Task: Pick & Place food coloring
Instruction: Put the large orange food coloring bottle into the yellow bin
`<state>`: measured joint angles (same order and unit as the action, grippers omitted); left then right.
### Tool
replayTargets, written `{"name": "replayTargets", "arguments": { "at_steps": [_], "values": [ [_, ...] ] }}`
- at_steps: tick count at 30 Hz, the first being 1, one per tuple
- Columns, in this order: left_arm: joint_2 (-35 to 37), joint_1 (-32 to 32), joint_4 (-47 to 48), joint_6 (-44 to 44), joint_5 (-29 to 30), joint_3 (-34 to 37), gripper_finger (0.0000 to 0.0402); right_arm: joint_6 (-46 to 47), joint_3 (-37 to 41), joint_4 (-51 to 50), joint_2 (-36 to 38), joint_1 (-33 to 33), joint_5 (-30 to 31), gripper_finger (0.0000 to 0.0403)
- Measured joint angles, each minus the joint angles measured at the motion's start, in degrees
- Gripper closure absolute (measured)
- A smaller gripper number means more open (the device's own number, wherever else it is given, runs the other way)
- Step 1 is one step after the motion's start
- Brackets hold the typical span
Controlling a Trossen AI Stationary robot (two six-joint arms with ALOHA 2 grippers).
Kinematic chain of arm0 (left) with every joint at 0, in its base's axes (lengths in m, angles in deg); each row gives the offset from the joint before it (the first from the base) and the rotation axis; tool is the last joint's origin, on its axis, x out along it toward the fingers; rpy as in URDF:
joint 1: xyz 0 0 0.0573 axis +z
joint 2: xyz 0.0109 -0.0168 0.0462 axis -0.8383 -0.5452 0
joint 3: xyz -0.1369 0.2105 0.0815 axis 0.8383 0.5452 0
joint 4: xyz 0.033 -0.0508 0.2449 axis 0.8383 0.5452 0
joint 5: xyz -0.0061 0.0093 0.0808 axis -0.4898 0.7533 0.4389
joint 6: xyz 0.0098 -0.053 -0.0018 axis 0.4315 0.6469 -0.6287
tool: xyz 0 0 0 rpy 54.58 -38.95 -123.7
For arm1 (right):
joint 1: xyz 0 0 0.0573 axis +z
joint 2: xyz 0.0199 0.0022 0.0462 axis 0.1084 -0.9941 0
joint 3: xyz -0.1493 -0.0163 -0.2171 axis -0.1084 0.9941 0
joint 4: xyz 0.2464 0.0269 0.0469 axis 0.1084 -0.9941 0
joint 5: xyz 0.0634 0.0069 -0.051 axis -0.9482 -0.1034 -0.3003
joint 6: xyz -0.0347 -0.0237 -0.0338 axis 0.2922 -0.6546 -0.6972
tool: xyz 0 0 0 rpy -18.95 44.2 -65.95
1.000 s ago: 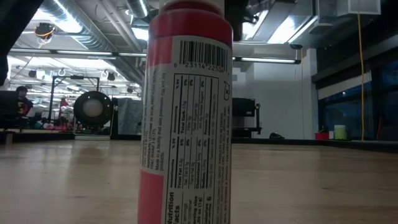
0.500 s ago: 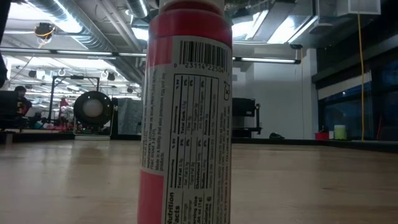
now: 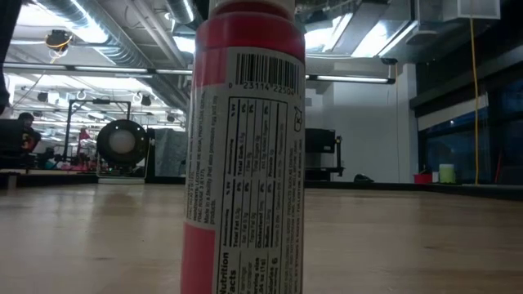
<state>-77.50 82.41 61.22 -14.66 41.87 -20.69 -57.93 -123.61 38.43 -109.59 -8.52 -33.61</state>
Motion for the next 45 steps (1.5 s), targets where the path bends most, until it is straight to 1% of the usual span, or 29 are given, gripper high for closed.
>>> {"name": "replayTargets", "arguments": {
  "at_steps": [5, 8, 10, 14, 18, 22, 30, 37, 45],
  "values": [
    [-3.65, 5.11, -4.97, -8.5, -5.09, 0.0, 0.0258, 3.54, 0.0, -0.04, 0.0, 0.01, 1.04, 0.0243],
    [-6.01, 6.69, -7.61, -12.07, -7.13, 0.0, 0.0258, 5.0, 0.0, -0.06, 0.0, 0.01, 2.45, 0.0243],
    [-7.85, 7.58, -7.91, -13.23, -8.01, -0.49, 0.0258, 5.52, 0.0, -0.04, 0.0, 0.01, 3.45, 0.0243],
    [-12.63, 8.2, -6.45, -15.98, -9.74, -3.97, 0.0258, 5.42, 0.0, -0.09, 0.0, 0.01, 3.87, 0.0243],
    [-17.51, 8.05, -6.65, -18.06, -9.0, -8.84, 0.0258, 5.43, 0.0, -0.11, 0.0, 0.01, 6.34, 0.0243],
    [-20.87, 8.62, -6.53, -18.13, -9.11, -12.53, 0.0258, 5.17, 0.0, -0.38, 0.0, -0.01, 6.61, 0.0243],
    [-23.32, 8.51, -3.77, -19.61, -8.15, -12.76, 0.0258, 5.17, 0.0, -2.03, 0.0, -0.01, 6.59, 0.0243],
    [-24.69, 8.18, -3.68, -20.18, -7.76, -12.76, 0.0258, 4.99, 0.0, -3.25, 0.0, 0.01, 6.5, 0.0243],
    [-28.02, 8.23, -4.43, -20.21, -7.77, -12.76, 0.0258, 5.34, 0.0, -4.16, 0.0, -0.01, 6.5, 0.0243]
  ]
}}
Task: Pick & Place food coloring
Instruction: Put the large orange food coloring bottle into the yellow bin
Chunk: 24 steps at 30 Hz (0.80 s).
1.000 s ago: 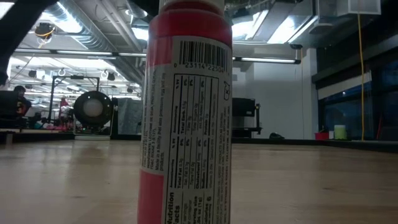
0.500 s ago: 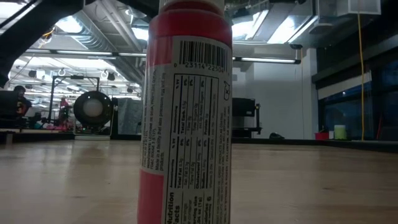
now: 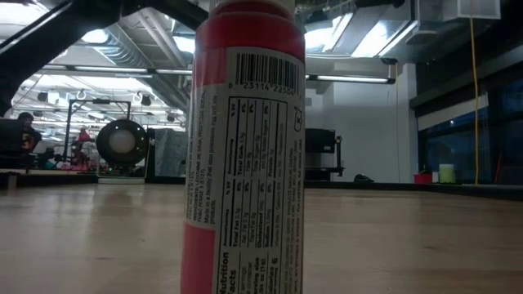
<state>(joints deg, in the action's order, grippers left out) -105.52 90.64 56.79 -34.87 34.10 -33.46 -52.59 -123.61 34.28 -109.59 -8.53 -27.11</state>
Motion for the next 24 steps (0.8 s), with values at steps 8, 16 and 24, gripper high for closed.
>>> {"name": "replayTargets", "arguments": {
  "at_steps": [8, 16, 24],
  "values": [
    [-3.27, 0.08, -0.43, -0.86, 1.12, 0.0, 0.0258, -0.09, 0.0, -0.02, 0.0, 0.01, 0.0, 0.0243],
    [-5.3, 0.17, -0.98, -1.06, 1.9, 0.02, 0.0258, -1.26, 0.0, 0.0, 0.0, 0.01, -0.01, 0.0243],
    [-5.98, 0.31, -2.5, -1.94, 3.03, 0.07, 0.0255, -1.42, 0.0, 0.0, 0.0, 0.01, -0.02, 0.0243]
  ]
}}
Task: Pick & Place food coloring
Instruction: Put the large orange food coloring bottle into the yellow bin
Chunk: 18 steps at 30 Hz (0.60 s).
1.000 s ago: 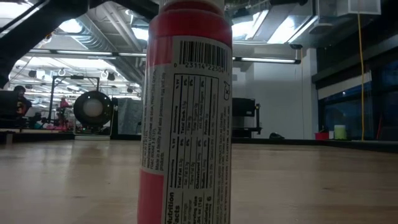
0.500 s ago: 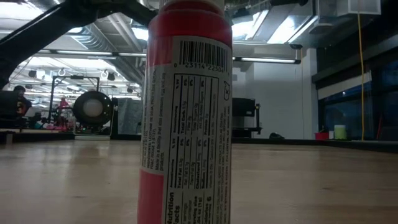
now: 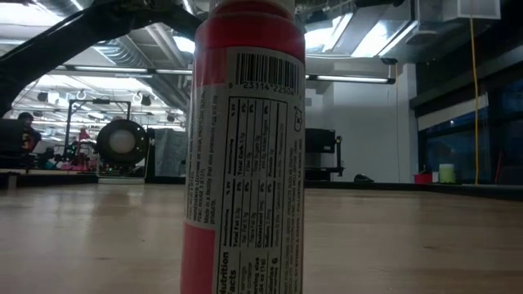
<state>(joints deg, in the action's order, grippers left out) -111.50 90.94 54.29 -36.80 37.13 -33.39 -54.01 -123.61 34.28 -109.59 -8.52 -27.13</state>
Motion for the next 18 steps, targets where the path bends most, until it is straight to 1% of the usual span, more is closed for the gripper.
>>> {"name": "replayTargets", "arguments": {
  "at_steps": [4, 18],
  "values": [
    [0.0, 0.0, -0.83, 0.0, -0.02, 0.0, 0.0251, -0.02, 0.0, 0.0, 0.0, 0.01, 0.0, 0.0243],
    [0.02, 0.37, 1.1, -0.33, -0.02, 0.0, 0.025, 0.17, 0.0, 0.02, 0.0, 0.01, 0.0, 0.0243]
  ]
}}
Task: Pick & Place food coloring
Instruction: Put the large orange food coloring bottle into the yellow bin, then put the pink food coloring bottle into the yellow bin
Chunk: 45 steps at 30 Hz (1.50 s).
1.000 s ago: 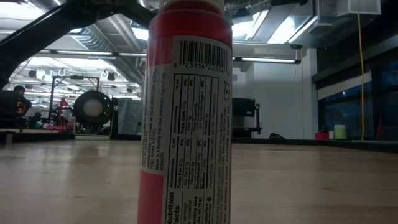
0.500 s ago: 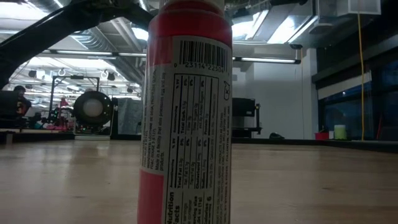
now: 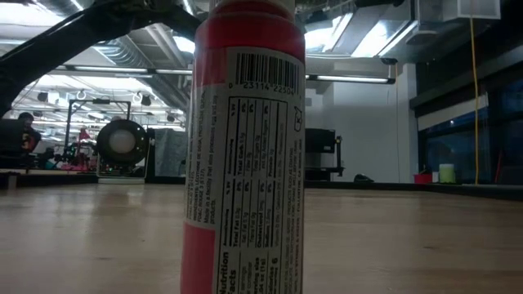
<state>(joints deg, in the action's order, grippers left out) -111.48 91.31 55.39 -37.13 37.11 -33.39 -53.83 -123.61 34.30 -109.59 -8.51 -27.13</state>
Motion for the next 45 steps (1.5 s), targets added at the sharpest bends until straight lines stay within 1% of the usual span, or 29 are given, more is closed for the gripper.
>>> {"name": "replayTargets", "arguments": {
  "at_steps": [20, 27, 31, 35, 39, 43, 45],
  "values": [
    [-0.74, 0.26, 0.97, 0.17, -0.02, -0.23, 0.0207, 1.3, 0.0, -0.08, 0.0, 0.0, -0.07, 0.0243],
    [-0.6, 0.26, 4.84, -0.03, 0.77, -6.62, 0.0199, 1.22, 0.0, -0.28, 0.02, 0.0, -0.04, 0.0243],
    [-0.55, 0.26, 8.68, -0.07, 3.59, -12.34, 0.0198, 1.2, 0.0, -0.68, 0.0, 0.0, -0.04, 0.0243],
    [0.29, 0.31, 13.29, 1.32, 4.43, -17.41, 0.0198, 1.14, 0.0, -1.25, 0.02, 0.0, -0.31, 0.0243],
    [3.01, 0.29, 18.52, 3.32, 4.31, -21.33, 0.0198, 1.05, 0.0, -1.87, 0.02, 0.0, -4.32, 0.0243],
    [7.07, -0.09, 21.12, 5.35, 3.35, -21.0, 0.0198, 0.8, 0.0, -2.18, 0.02, 0.02, -8.1, 0.0243],
    [9.4, -0.36, 22.65, 5.98, 2.63, -21.03, 0.0198, -0.93, 0.0, -3.02, -0.03, 0.03, -9.27, 0.0243]
  ]
}}
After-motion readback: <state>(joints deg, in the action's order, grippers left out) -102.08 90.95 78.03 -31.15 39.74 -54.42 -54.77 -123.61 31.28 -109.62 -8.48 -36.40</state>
